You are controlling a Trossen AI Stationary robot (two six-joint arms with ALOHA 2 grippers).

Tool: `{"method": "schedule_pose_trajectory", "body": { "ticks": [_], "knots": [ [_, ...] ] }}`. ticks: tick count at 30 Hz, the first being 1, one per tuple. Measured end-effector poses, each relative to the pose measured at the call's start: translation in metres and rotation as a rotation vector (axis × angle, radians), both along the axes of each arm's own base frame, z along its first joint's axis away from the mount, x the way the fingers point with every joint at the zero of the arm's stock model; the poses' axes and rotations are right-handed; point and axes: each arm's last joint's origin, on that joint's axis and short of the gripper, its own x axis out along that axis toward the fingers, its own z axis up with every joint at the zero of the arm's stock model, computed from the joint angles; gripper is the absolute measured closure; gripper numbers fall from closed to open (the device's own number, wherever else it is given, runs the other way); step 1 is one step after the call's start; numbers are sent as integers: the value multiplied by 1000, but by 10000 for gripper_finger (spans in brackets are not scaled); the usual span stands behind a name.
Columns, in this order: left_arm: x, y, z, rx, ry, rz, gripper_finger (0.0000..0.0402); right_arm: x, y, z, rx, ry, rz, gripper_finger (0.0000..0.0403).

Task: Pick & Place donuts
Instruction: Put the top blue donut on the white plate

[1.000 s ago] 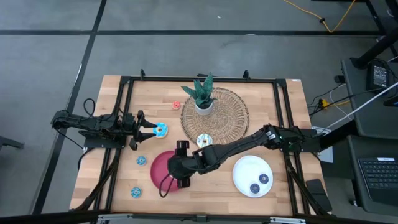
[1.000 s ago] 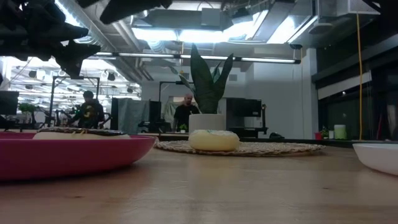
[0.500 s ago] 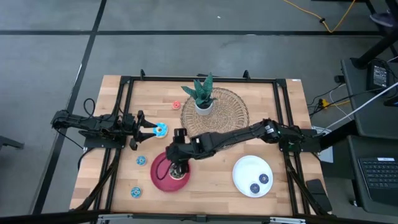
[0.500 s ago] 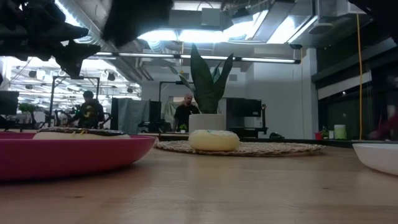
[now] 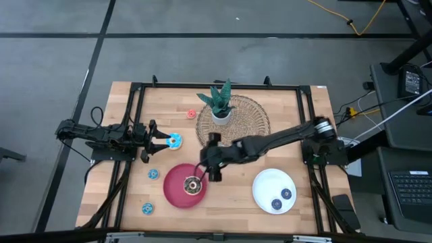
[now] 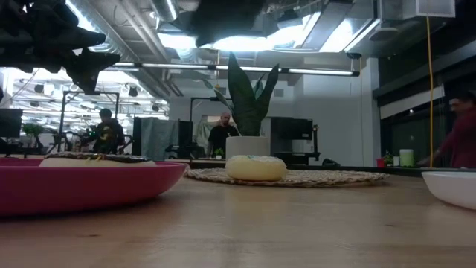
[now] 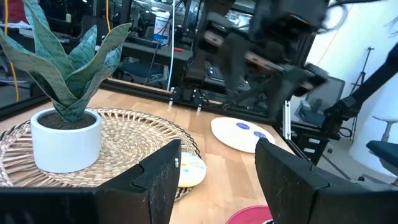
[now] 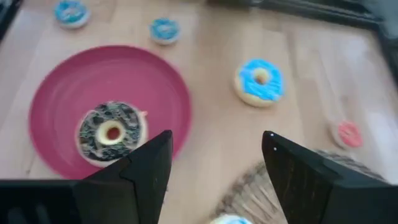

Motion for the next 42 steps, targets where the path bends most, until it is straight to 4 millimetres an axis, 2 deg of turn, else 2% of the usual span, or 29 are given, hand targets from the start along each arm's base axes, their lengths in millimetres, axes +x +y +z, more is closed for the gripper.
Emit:
{"method": "schedule_pose_trajectory", "body": {
  "ticks": [5, 15, 22, 31, 42],
  "knots": [
    [0, 0, 0, 0, 0, 0, 203, -26, -14, -7, 1, -37, -31, 155],
    [0, 0, 0, 0, 0, 0, 203, -76, -47, 16, 58, -344, -112, 155],
    [0, 0, 0, 0, 0, 0, 203, -121, -63, 20, 58, -442, -161, 155],
    [0, 0, 0, 0, 0, 0, 203, -167, -69, 4, 82, -488, -140, 155],
    [0, 0, 0, 0, 0, 0, 203, -193, -67, -14, 196, -551, -4, 155]
  ]
}}
